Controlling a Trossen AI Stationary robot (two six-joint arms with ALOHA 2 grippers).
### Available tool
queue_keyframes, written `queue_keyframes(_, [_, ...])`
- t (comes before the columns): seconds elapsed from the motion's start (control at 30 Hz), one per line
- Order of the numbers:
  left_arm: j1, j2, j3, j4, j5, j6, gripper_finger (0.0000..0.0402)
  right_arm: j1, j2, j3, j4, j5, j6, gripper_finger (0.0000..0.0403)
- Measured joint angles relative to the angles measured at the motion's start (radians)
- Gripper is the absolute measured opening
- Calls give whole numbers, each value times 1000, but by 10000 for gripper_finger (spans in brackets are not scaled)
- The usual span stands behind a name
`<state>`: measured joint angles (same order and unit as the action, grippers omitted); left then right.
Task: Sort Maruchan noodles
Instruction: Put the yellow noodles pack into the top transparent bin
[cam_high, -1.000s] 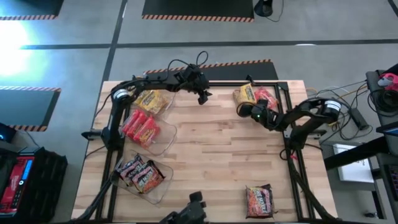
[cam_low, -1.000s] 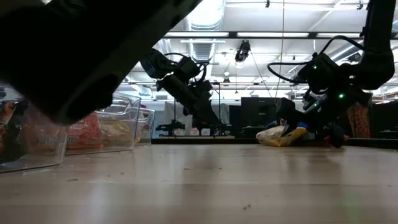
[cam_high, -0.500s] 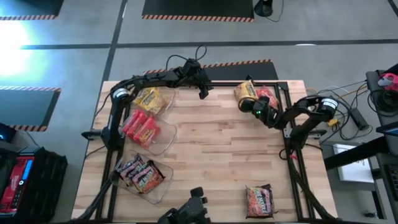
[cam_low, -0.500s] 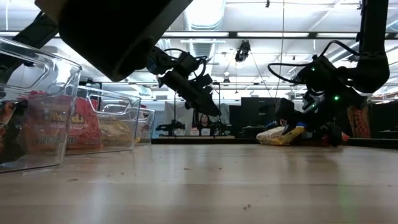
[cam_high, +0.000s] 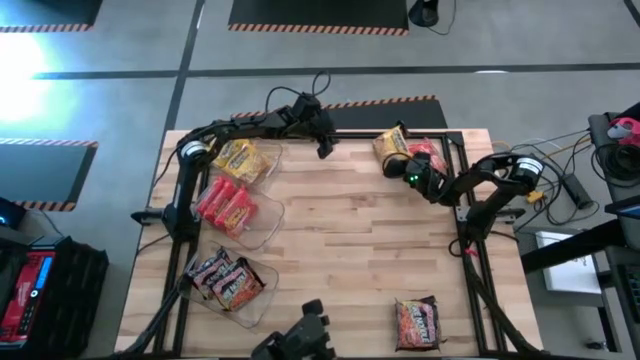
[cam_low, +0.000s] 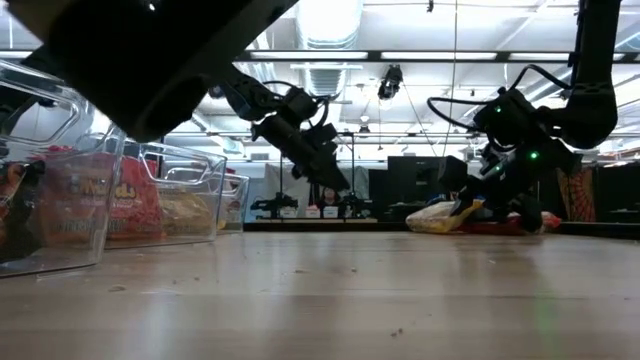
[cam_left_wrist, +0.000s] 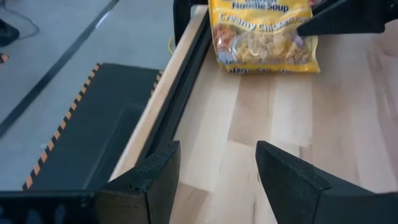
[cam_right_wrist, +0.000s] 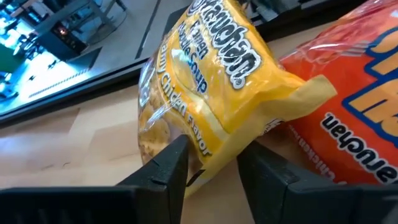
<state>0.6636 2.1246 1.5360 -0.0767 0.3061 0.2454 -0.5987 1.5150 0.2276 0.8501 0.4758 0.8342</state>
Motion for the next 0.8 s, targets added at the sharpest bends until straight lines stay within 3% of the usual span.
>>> queue_keyframes(0.23, [-2,0,0,-32,28,-10,194,0,-1,0,0,-29,-27,99])
queue_keyframes(0.47, [-1,0,0,-36,316,58,194,0,-1,0,0,-32,-97,73])
queue_keyframes(0.8, [0,0,0,-36,333,61,194,0,-2,1,1,-142,-268,44])
